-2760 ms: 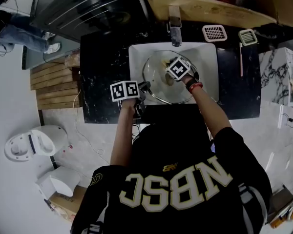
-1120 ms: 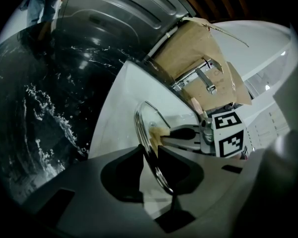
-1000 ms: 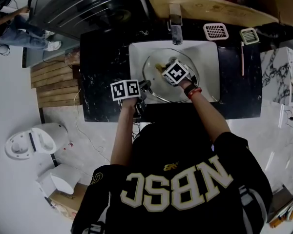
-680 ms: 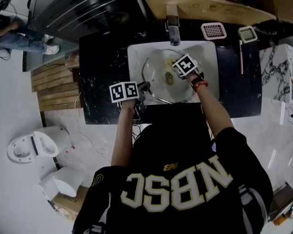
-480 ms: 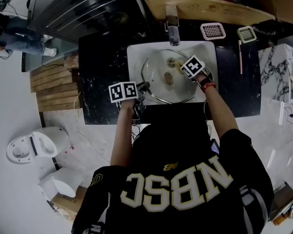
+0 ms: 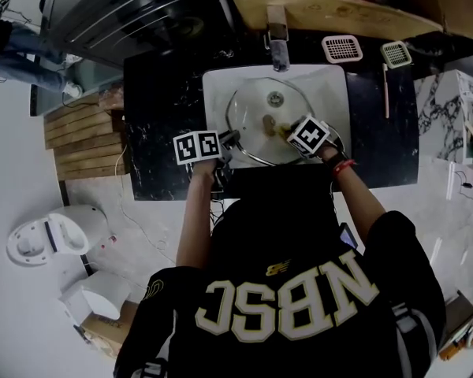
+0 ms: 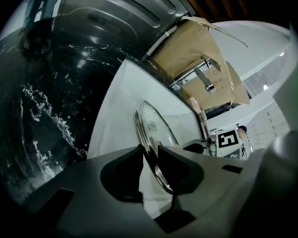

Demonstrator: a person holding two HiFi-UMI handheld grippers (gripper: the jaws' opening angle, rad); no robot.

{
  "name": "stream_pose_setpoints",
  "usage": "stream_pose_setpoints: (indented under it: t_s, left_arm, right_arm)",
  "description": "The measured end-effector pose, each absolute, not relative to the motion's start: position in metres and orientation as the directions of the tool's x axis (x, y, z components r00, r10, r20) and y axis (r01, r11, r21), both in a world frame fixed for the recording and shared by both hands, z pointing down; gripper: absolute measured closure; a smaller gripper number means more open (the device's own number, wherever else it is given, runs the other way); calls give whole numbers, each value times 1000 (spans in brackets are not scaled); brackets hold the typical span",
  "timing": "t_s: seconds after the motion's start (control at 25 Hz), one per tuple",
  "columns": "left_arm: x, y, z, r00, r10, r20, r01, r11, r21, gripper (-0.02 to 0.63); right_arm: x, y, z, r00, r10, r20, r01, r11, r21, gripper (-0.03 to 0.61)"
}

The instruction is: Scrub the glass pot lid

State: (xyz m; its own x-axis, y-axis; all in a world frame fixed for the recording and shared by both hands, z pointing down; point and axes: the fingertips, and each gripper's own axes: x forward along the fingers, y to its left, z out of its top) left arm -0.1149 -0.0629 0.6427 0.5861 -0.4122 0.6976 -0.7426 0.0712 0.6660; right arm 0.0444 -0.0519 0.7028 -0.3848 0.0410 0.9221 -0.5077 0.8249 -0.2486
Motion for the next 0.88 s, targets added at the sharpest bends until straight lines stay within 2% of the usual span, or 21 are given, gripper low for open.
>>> stream_pose_setpoints:
  t_s: [0.28, 0.48, 0.64, 0.88]
  left_arm:
    - [-115, -63, 642, 580, -413, 702, -750, 67, 658, 511]
    - [-114, -63, 642, 574, -411, 708, -755, 69, 652, 511]
    - [-114, -62, 644, 562, -407, 720, -768, 64, 637, 511]
    - [-114, -62, 644, 577, -404, 710, -757, 63, 651, 510]
  right_arm:
    - [-10, -50, 688, -494, 55, 867, -474, 819, -323, 555]
    - [-34, -85, 693, -525, -47, 850, -520, 808, -277, 554]
    - [-32, -119, 708, -493, -142, 858, -588, 781, -209, 552]
    - [18, -146, 734, -378, -184, 907, -661, 740, -125, 551]
